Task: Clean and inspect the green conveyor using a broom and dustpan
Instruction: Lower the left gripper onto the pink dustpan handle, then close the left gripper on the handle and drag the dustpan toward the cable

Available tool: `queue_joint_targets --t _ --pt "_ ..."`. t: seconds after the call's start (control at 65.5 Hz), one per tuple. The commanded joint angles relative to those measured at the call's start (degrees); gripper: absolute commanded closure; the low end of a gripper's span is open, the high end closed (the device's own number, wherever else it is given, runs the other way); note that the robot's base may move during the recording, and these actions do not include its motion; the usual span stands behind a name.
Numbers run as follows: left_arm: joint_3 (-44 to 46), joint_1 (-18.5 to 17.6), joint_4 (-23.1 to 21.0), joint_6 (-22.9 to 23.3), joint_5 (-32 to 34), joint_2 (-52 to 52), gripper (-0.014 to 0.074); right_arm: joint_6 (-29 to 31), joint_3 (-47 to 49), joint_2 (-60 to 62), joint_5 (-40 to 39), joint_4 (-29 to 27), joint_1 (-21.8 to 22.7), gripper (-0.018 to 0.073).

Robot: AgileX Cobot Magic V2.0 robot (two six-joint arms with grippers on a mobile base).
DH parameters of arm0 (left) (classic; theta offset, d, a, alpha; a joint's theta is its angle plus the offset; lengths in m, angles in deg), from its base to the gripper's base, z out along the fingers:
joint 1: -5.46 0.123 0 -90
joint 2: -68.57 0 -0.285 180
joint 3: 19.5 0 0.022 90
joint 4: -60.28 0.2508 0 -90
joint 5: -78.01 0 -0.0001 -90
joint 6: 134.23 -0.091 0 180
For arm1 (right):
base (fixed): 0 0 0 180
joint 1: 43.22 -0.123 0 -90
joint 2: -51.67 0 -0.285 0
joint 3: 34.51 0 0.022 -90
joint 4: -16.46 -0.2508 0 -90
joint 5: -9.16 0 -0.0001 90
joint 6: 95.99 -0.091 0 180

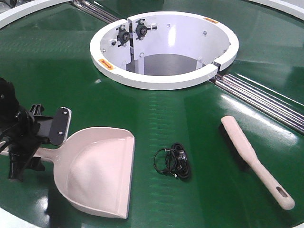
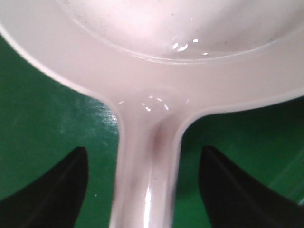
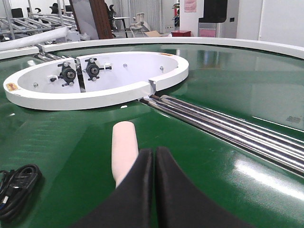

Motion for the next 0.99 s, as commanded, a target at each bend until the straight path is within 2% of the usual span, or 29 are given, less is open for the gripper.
queue_joint_targets --t 0.0,0.153,0.382,0.535,0.703,0.978 --pt "1.4 -0.5 -0.4 -0.7 1.4 -1.0 0.0209 0.4 -1.2 1.1 -4.2 0.5 0.2 0.0569" --pt "1.5 -0.9 -0.5 -0.7 2.2 -0.3 0.0304 0.4 -1.2 1.1 -4.2 0.5 0.2 0.0569" --pt "1.7 -2.5 0.9 -0.7 2.0 -1.6 0.0607 0.4 -1.2 1.1 -4.2 0.5 0.2 0.0569" --pt "1.9 -3.0 2.1 0.2 1.4 -2.7 0.0605 0.4 -1.2 1.1 -4.2 0.5 0.2 0.0569" --pt "6.0 -3.6 2.4 3.4 -2.7 -2.8 0.0603 0.4 -1.2 1.1 -4.2 0.5 0.2 0.0569" --pt "10.8 -4.8 1.0 3.4 -3.7 -2.2 0.0603 0.4 -1.2 1.1 -4.2 0.5 0.2 0.0569"
